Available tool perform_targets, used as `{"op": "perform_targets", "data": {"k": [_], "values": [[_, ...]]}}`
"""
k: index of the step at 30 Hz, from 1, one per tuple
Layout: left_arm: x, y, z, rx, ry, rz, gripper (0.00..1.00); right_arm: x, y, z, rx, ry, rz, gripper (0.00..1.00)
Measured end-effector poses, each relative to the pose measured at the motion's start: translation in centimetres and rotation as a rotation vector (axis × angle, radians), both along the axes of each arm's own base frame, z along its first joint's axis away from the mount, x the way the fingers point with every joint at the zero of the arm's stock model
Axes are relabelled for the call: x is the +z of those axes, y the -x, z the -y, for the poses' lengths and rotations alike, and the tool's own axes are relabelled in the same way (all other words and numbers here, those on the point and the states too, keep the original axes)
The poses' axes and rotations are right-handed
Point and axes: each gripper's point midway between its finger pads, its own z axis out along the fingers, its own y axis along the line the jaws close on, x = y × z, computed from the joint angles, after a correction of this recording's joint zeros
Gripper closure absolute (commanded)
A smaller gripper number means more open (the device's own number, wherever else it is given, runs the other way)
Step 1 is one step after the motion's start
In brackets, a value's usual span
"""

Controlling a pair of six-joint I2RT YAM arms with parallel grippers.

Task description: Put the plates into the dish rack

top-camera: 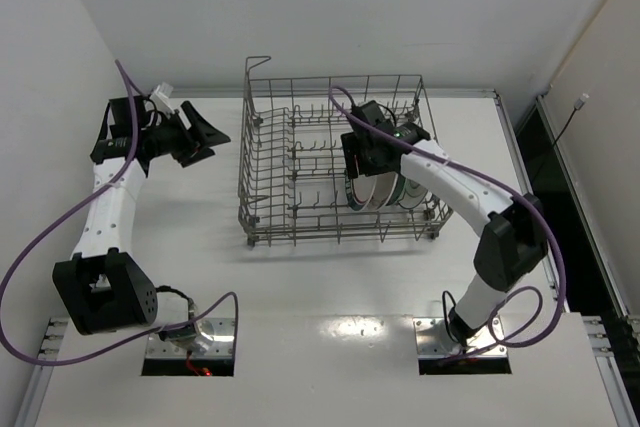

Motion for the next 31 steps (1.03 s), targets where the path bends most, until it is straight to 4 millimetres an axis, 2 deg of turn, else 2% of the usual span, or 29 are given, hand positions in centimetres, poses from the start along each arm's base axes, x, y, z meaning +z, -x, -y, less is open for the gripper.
{"op": "perform_targets", "data": {"k": [1, 2, 4, 6, 10, 13, 20, 22, 27, 31], "values": [[0.0, 0.0, 0.0, 0.001, 0.0, 0.0, 0.37, 0.4, 0.1, -0.1, 0.004, -0.008, 0.004, 0.28], [-0.1, 0.0, -0.1, 0.003, 0.0, -0.002, 0.37, 1.1, 0.1, -0.3, 0.013, -0.013, 0.015, 0.17], [-0.4, 0.1, -0.2, 0.007, -0.001, -0.01, 0.37, 2.9, 0.4, -0.1, 0.021, -0.012, 0.037, 0.11], [-0.8, 0.1, -0.3, 0.013, -0.005, -0.018, 0.37, 5.4, 0.3, 0.5, 0.017, -0.01, 0.081, 0.0], [-1.1, 0.0, -0.5, 0.027, -0.017, -0.024, 0.37, 10.2, 1.0, 1.3, 0.066, -0.03, 0.181, 0.0], [-1.1, 0.0, -0.6, 0.03, -0.022, -0.024, 0.37, 12.3, 2.0, 1.6, 0.106, -0.065, 0.226, 0.0], [-1.7, -0.3, -1.6, 0.07, -0.078, -0.031, 0.37, 14.7, 4.2, 1.6, 0.179, -0.153, 0.319, 0.0], [-1.9, -0.4, -2.1, 0.102, -0.141, -0.041, 0.37, 15.7, 4.4, 1.8, 0.189, -0.17, 0.366, 0.0], [-1.1, -0.4, -2.7, 0.151, -0.262, -0.003, 0.37, 18.0, 4.1, 1.9, 0.197, -0.205, 0.459, 0.0], [-0.7, -0.3, -3.4, 0.188, -0.312, 0.012, 0.37, 17.3, 3.7, 2.7, 0.17, -0.199, 0.461, 0.0]]}}
